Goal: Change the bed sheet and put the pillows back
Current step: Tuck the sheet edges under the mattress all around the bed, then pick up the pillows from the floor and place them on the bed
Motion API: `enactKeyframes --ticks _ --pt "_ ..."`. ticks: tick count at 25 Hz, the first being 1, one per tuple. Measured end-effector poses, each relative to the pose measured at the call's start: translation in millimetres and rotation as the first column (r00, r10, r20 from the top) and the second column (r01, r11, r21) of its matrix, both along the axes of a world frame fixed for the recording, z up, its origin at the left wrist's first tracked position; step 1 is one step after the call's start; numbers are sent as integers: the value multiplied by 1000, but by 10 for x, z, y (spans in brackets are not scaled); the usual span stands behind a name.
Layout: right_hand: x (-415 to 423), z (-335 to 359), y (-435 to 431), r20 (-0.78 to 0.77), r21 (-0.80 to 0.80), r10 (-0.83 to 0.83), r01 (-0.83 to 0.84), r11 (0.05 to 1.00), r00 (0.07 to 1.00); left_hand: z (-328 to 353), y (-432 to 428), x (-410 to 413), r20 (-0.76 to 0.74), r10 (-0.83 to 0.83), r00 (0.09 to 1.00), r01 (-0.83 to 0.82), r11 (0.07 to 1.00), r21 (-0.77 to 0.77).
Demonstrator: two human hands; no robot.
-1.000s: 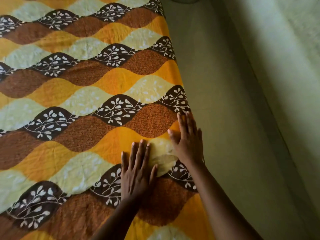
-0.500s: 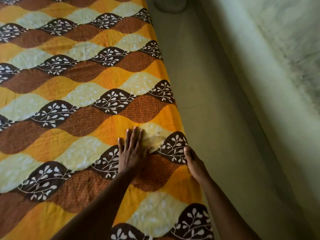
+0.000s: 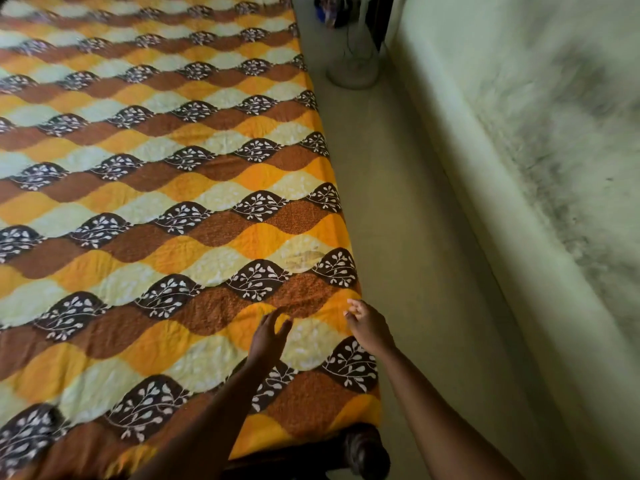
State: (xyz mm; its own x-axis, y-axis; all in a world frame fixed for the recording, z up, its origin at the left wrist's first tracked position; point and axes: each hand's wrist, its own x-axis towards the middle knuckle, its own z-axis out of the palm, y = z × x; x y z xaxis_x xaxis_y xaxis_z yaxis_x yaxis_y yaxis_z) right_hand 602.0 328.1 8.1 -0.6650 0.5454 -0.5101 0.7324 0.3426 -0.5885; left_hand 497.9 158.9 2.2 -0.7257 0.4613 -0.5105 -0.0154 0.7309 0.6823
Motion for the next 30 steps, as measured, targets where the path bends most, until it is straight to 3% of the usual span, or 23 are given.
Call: enactKeyframes --ticks 5,12,18,21,28,30 --pt "165 308 -342 -12 -67 26 -27 997 1000 453 -419 181 200 229 953 -258 957 132" --pt "-132 473 -972 -51 -123 180 -185 975 982 603 -1358 135 171 416 893 -439 889 131" --pt "-763 581 -1869 -78 -172 405 -412 895 911 650 -2527 102 254 690 678 -735 644 211" --pt "-1084 662 -2464 -85 -176 467 -475 862 880 687 -3148 7 268 763 588 -808 539 238" --pt "-1592 835 -4511 -113 -193 628 -637 746 770 950 -5230 39 142 853 502 -852 460 250" --pt "-1672 819 -5219 -133 -201 691 -702 683 711 924 -5979 215 99 906 412 -897 385 216"
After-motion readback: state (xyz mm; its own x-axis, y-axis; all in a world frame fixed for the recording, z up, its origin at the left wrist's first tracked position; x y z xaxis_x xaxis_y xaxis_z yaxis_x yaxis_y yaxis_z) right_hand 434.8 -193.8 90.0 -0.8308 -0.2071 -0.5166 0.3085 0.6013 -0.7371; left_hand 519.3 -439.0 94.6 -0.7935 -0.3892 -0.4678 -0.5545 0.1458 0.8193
